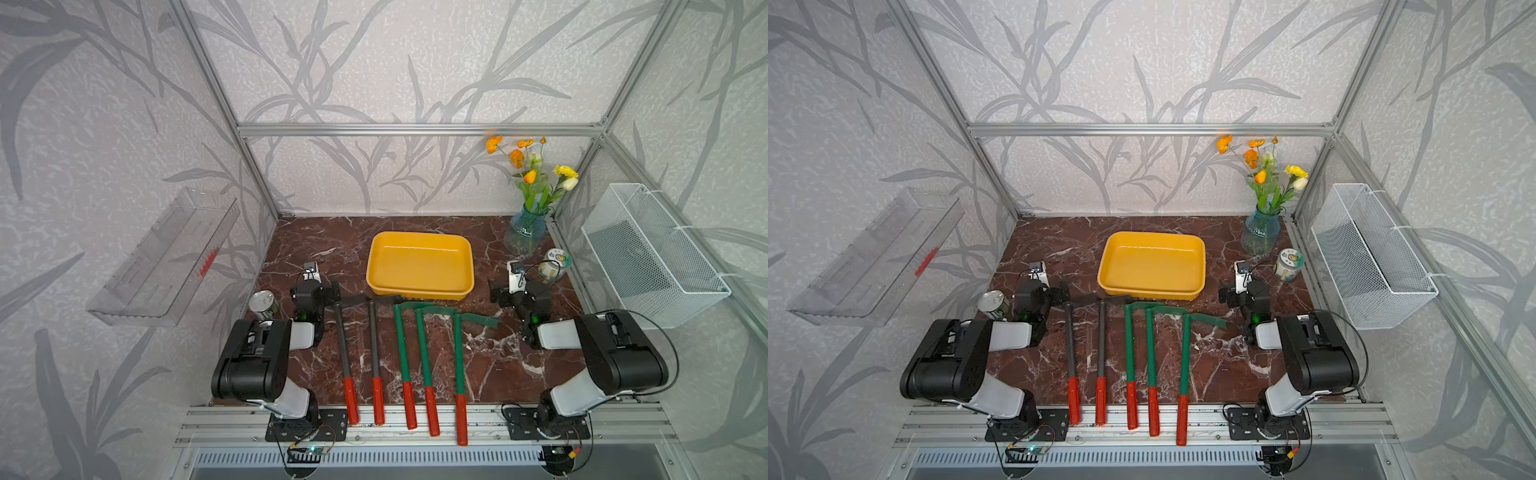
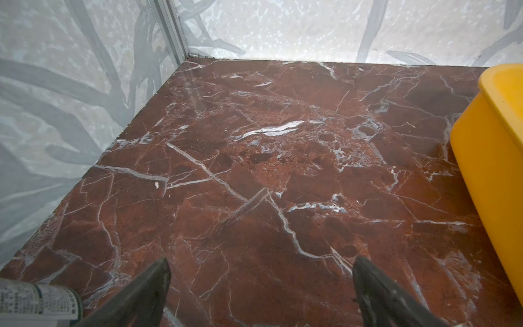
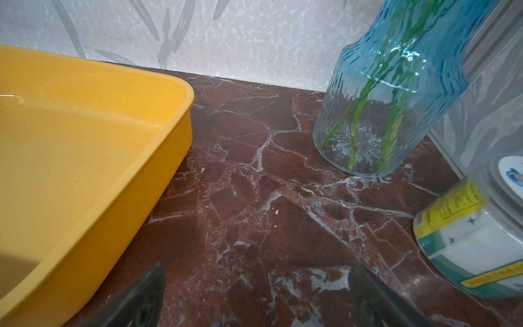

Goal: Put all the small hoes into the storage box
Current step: Pick up the hoe from the center of the board.

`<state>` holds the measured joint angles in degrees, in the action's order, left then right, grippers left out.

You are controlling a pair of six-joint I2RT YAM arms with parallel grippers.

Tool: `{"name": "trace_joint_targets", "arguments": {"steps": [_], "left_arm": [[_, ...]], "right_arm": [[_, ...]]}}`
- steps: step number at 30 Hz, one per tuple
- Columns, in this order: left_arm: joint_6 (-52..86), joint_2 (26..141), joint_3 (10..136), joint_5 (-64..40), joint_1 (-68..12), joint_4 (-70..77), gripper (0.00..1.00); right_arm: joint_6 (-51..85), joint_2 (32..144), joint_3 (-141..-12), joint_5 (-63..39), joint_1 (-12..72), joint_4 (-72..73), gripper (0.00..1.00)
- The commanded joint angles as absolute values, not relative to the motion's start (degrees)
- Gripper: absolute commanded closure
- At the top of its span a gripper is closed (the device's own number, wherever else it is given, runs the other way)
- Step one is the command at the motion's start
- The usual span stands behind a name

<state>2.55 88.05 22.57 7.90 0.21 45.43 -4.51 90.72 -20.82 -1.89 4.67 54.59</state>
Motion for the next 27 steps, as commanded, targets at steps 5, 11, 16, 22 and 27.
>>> {"name": "trace_joint_targets", "arguments": {"steps": [5, 11, 16, 22, 27], "left_arm": [[2.20, 87.26, 23.64, 8.76, 0.02, 45.96, 0.00], [2.28, 87.21, 23.64, 8.53, 0.19, 45.84, 0.00], [2.46, 87.22, 23.79, 7.32, 0.70, 45.48, 0.00], [2.46, 87.19, 23.81, 7.12, 0.79, 45.34, 0.00], [2.46, 87.28, 23.90, 7.12, 0.88, 45.35, 0.00]], "right_arm": [[-4.27, 90.68, -21.80, -2.98, 4.31, 55.11, 0.01], [-4.27, 90.62, -21.84, -2.99, 4.22, 55.10, 0.01], [-4.19, 90.70, -21.89, -3.08, 4.22, 55.10, 0.01], [-4.13, 90.66, -21.90, -3.16, 4.13, 55.10, 0.01], [-4.08, 90.70, -21.88, -3.16, 4.13, 55.10, 0.01]]}}
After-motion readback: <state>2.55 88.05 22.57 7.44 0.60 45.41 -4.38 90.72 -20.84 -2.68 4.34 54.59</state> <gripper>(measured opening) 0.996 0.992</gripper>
